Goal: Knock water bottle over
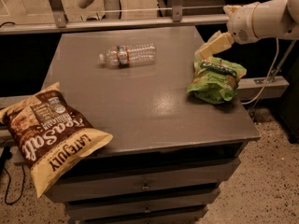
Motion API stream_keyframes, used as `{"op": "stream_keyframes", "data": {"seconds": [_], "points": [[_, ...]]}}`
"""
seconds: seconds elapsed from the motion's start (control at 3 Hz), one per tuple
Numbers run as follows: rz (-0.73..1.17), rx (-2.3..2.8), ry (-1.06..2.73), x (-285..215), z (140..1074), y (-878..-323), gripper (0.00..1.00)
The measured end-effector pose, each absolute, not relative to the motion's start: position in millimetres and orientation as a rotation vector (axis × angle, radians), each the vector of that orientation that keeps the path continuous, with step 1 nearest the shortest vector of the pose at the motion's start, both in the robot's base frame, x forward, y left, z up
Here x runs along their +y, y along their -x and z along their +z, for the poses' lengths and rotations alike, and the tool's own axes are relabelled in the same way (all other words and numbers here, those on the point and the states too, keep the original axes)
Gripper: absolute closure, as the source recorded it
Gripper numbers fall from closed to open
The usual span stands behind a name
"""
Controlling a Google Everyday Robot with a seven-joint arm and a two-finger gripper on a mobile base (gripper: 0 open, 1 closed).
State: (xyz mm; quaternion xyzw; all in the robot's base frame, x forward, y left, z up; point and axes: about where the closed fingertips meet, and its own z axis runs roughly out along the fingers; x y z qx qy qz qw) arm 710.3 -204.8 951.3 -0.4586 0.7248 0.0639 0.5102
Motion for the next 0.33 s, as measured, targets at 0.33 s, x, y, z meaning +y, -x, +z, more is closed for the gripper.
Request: {"op": "stream_keyframes", "data": {"seconds": [0.33], "points": [[0.154,1.745,1.105,-204.7,951.1,-710.3,0.0]]}}
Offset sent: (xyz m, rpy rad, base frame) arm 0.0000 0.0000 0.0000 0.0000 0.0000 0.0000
